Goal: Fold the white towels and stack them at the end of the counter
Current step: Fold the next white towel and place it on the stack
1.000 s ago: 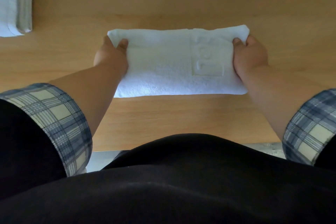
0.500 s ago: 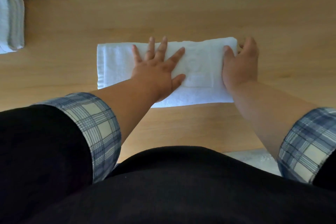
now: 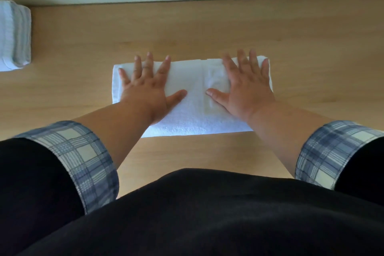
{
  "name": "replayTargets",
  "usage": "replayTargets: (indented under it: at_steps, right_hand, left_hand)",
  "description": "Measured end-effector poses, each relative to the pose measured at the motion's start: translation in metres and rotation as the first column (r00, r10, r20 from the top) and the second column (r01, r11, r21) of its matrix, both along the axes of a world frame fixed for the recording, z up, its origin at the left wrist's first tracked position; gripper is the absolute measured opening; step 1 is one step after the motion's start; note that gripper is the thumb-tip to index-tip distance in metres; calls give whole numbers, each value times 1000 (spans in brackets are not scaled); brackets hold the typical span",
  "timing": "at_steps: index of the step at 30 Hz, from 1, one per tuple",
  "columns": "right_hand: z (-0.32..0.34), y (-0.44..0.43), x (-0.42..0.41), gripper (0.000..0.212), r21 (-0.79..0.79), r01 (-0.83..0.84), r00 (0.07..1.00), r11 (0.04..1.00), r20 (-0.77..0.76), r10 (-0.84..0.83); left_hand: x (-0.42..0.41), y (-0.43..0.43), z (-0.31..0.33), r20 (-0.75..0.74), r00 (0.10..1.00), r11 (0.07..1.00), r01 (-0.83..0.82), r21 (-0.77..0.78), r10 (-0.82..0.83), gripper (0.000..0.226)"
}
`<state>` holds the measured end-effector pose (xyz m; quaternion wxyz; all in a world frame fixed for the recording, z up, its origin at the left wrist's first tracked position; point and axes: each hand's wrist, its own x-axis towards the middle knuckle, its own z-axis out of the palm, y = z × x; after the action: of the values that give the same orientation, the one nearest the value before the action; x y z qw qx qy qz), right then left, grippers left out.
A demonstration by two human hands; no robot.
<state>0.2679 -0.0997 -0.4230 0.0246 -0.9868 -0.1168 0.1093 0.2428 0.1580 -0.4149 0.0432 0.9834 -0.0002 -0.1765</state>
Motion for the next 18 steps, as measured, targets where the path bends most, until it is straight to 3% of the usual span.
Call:
replayTargets:
  at_steps: [4, 7, 11, 18]
  right_hand:
    - [-7, -2, -3, 70, 19, -220, 974, 975, 61, 219]
    - [-6, 0, 4, 71, 18, -237, 972, 971, 12, 237]
    - [-2, 1, 9, 80, 29, -236, 971, 971, -37, 237]
    - [4, 4, 12, 79, 17, -222, 971, 975, -88, 223]
  left_hand:
    - [-1, -7, -5, 75, 990, 992, 119, 34, -121, 84]
    - [0, -9, -6, 134, 939, 948, 319, 17, -318, 62]
    - [8, -8, -4, 68, 947, 950, 313, 18, -313, 68]
    - [12, -10, -3, 20, 948, 948, 318, 31, -318, 74]
